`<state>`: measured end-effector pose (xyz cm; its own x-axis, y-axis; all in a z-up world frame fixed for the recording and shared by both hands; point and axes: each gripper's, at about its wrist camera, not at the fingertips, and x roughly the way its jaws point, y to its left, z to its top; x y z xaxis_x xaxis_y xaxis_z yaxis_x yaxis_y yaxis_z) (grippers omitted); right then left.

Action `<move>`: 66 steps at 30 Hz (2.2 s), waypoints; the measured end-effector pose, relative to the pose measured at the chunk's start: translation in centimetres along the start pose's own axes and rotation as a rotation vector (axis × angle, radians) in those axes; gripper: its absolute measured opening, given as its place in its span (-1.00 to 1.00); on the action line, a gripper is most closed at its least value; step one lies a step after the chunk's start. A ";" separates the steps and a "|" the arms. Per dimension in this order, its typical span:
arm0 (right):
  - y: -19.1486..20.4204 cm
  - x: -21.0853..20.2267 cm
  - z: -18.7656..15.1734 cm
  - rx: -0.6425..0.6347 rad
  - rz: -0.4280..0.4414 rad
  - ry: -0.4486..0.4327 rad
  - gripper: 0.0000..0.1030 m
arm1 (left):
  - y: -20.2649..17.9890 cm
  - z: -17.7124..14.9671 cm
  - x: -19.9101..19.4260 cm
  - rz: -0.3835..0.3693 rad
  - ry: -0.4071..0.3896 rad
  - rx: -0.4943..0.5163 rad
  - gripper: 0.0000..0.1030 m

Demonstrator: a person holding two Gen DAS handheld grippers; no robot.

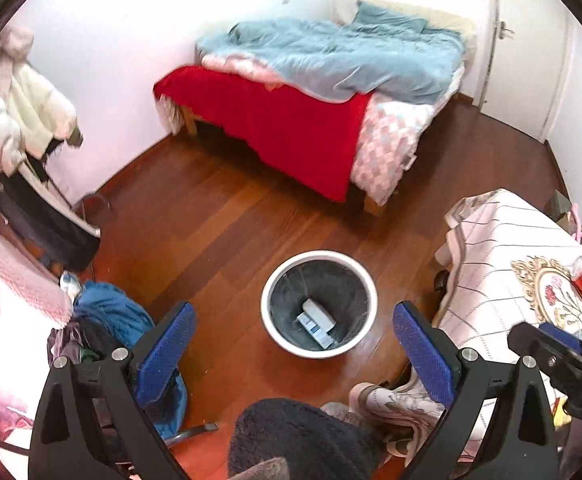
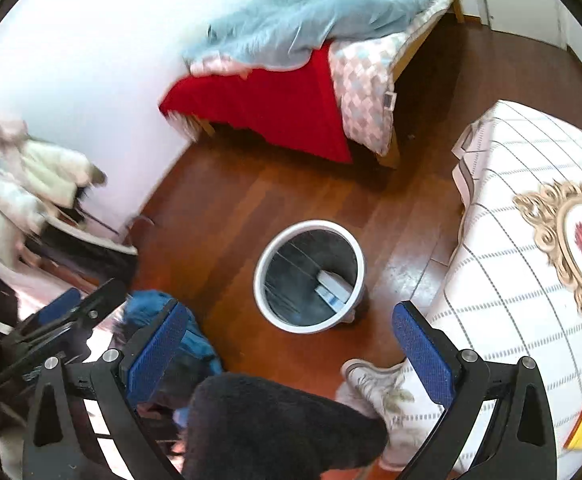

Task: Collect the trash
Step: 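Swing both tools back toward the table, then grasp the Pure Milk carton with the left tool while the right tool grasps the red wrapper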

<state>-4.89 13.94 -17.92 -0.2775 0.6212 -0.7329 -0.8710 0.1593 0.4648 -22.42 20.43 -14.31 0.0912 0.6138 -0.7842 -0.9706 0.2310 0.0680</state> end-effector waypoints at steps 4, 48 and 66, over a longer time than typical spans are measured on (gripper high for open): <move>-3.9 -3.9 -2.7 0.084 -0.001 -0.028 1.00 | -4.8 -1.6 -1.1 -0.066 -0.012 0.072 0.96; -44.8 -18.5 -18.3 0.849 -0.579 -0.182 -0.37 | -52.4 -13.0 9.3 -0.505 0.463 0.588 0.01; -36.1 -19.6 -13.6 0.657 -0.485 -0.241 -0.41 | -38.6 -4.6 0.2 -0.522 0.066 0.503 0.00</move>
<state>26.45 -14.42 -27.14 0.2242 0.5039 -0.8342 -0.4384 0.8166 0.3754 14.00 8.16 -19.92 0.4857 0.2856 -0.8262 -0.5826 0.8103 -0.0624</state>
